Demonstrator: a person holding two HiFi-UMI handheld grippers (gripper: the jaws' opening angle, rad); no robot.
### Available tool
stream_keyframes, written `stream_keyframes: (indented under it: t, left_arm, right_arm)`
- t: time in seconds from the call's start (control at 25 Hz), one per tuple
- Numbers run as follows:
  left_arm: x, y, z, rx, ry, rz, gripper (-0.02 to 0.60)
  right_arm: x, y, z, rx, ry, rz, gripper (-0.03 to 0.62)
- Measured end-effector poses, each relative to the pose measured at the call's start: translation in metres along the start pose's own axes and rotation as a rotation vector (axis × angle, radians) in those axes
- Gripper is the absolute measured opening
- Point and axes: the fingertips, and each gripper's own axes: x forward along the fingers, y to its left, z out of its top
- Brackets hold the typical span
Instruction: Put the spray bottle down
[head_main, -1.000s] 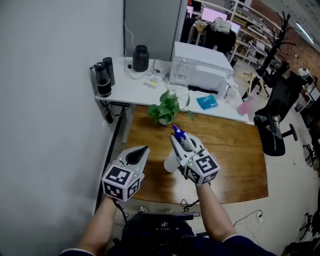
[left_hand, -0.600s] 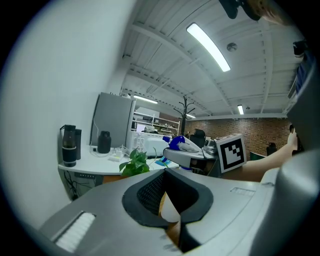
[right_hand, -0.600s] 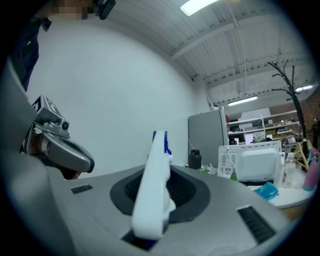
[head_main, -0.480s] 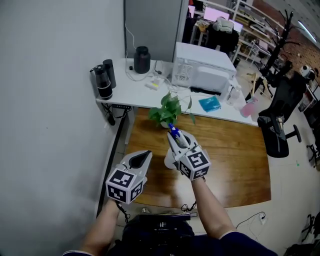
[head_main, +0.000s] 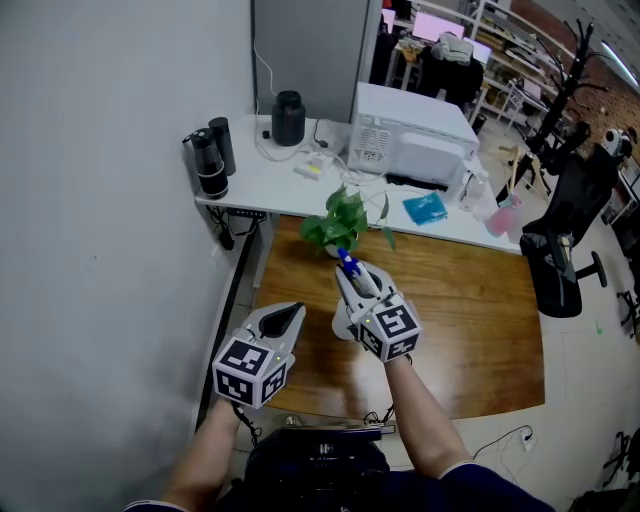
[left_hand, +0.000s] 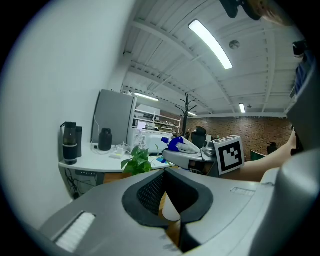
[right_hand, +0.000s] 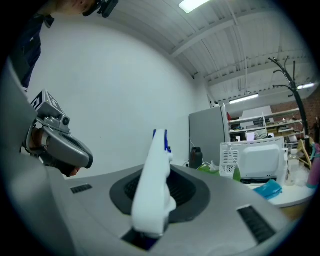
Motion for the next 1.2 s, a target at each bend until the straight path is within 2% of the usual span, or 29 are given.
stream_keyframes:
  t: [0.24, 0.6, 0.68, 0.84, 0.88, 0.92, 1.08, 1.2]
  left_arm:
    - [0.002, 0.0, -0.001, -0.001, 0.006, -0.005, 0.005]
    - [0.002, 0.003, -0.003, -0.003, 0.009, -0.005, 0.005]
    - [0.001, 0.003, -0.004, -0.004, 0.01, -0.003, 0.005]
    - [0.001, 0.003, -0.005, -0.005, 0.011, -0.001, 0.005]
    - [0.0, 0.003, -0.005, -0.006, 0.011, 0.0, 0.005]
    - [-0.001, 0.002, -0.005, -0.005, 0.012, 0.001, 0.005]
    - [-0.005, 0.002, -0.006, -0.006, 0.012, 0.006, 0.005]
    - [-0.008, 0.002, -0.008, -0.009, 0.012, 0.009, 0.005]
  right_arm:
    - [0.0, -0.008, -0.003, -0.009, 0.002, -0.032, 0.083]
    - [0.001, -0.005, -0.008, 0.007, 0.014, -0.009, 0.087]
    - [0.001, -0.006, -0.008, 0.024, 0.012, -0.003, 0.164]
    - [0.0, -0.008, -0.01, 0.04, 0.017, 0.001, 0.18]
    - [-0.001, -0.007, -0.011, 0.048, 0.02, 0.004, 0.242]
    - [-0.003, -0.007, -0.012, 0.054, 0.024, 0.005, 0.258]
    - [-0.019, -0.009, -0.015, 0.06, 0.036, -0.008, 0.259]
    - [-0.05, -0.01, -0.016, 0.103, 0.03, -0.036, 0.259]
